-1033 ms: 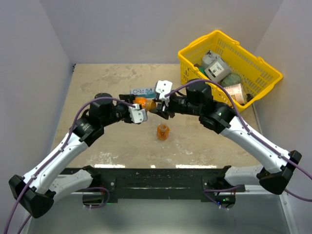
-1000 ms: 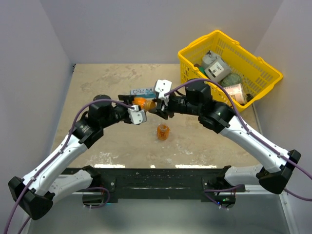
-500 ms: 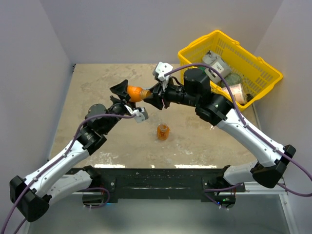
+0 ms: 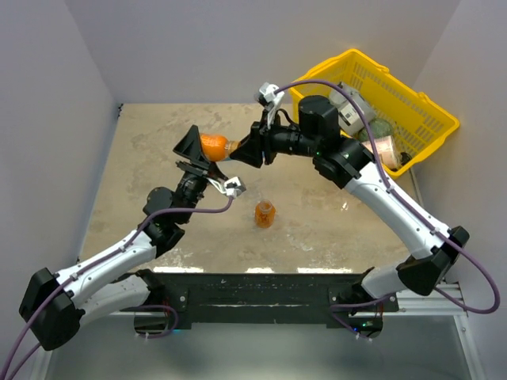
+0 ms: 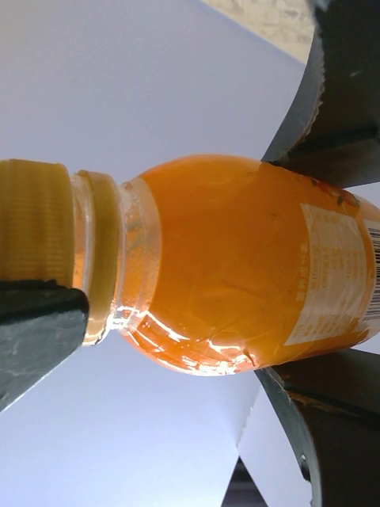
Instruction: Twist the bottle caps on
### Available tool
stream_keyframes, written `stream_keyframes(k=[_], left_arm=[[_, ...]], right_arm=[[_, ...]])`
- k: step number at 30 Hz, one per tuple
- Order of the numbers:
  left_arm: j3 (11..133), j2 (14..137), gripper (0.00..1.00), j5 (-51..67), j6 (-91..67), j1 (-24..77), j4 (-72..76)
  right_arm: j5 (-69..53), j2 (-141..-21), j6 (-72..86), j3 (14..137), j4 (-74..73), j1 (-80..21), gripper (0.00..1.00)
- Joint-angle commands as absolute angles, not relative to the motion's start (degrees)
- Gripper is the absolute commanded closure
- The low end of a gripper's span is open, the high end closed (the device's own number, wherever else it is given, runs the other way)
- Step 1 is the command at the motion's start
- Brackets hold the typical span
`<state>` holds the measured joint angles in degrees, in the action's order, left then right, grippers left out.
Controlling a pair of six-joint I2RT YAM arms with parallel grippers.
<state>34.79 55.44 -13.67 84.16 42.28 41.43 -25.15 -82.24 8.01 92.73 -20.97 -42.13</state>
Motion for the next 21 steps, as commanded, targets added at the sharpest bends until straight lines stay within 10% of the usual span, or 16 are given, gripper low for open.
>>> stream_keyframes(k=[1,15,17,21], left_arm=[[32.5,55.5,1.0,-3.3,91.9,45.6,54.7],[36.0,57.0,1.0,-17.7,86.1,45.7,42.3],[37.7,56.9,1.0,-20.5,80.7,45.4,35.8],[37.9,55.8,1.0,-22.4,73.7,44.7,27.0]], right_arm=[[-30.8,-86.7,17.4,95.4,-13.5,-38.4,1.0],[-39.7,-87.4,24.2,94.4,-8.8,-34.6,1.0],[-38.8,-86.7,24.0,94.0,-9.2,-34.3,0.7],[-37.7,-86.0,22.3,96.7,-10.4,-32.9,0.43]])
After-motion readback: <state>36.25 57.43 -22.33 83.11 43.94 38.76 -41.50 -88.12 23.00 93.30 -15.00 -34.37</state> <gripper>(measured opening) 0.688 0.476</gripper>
